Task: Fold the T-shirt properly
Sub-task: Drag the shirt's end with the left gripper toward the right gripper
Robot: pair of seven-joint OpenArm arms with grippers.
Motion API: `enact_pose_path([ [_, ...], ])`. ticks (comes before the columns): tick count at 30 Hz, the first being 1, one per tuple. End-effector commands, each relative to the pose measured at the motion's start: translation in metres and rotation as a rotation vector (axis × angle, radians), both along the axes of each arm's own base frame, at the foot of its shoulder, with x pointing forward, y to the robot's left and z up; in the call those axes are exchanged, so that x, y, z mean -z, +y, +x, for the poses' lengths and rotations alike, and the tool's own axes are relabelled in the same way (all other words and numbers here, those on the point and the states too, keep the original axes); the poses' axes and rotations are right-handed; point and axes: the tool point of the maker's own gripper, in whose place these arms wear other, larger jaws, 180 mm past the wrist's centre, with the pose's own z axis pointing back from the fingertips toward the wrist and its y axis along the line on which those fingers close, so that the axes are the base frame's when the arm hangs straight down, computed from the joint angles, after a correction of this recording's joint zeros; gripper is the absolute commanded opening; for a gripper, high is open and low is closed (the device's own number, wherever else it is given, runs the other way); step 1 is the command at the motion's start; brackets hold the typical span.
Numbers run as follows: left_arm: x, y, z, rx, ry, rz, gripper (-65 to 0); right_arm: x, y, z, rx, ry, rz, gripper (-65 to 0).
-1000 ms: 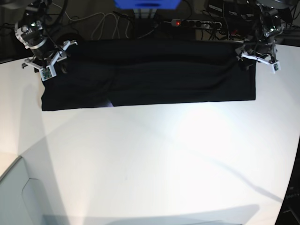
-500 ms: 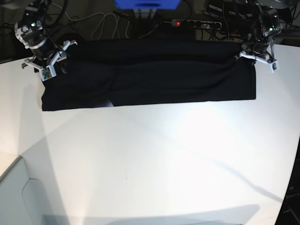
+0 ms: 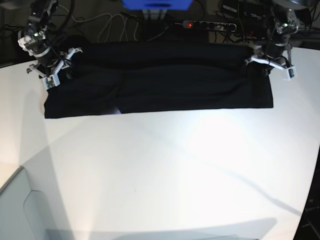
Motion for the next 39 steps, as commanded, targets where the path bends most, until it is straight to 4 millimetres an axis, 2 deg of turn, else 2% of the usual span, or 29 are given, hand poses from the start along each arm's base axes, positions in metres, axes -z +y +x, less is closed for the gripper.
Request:
enact_pose_path([
  [1,-0.015,-0.005,0.004,0.016,-0.046,0.013,-65.0,-0.011,-0.001,0.01,-0.008,-0.048,0.0,-40.3],
  [4,-0.029,-0.023,0.007,0.042,-0.088,0.0,-65.0,-0.008,-0.002,0.012,-0.003,-0.044,0.006,-40.3],
  [7,-0.025,-0.045,0.005,0.087,-0.077,-0.038,-65.0,-0.008,-0.006,0.014,-0.007,-0.045,-0.003,-40.3],
  [11,-0.016,-0.089,0.008,0.187,-0.063,-0.119,-65.0,-0.01,-0.006,0.017,-0.007,-0.053,-0.004,-40.3],
  [17,-0.009,-0.166,0.004,0.359,-0.044,-0.257,-65.0,-0.011,-0.008,0.018,-0.009,-0.054,-0.008,-40.3],
  [20,-0.011,-0.203,0.005,0.441,-0.05,-0.323,-65.0,-0.011,-0.008,0.018,-0.009,-0.054,-0.008,-40.3],
  [25,-0.021,-0.251,0.005,0.591,-0.072,-0.381,-65.0,-0.01,-0.008,0.018,-0.009,-0.053,-0.008,-40.3],
  [30,-0.02,-0.282,0.01,0.697,-0.075,-0.411,-65.0,-0.01,-0.008,0.017,-0.009,-0.051,-0.008,-40.3],
  [39,-0.004,-0.317,0.012,0.795,-0.037,-0.44,-65.0,-0.01,-0.008,0.016,-0.009,-0.048,-0.008,-40.3],
])
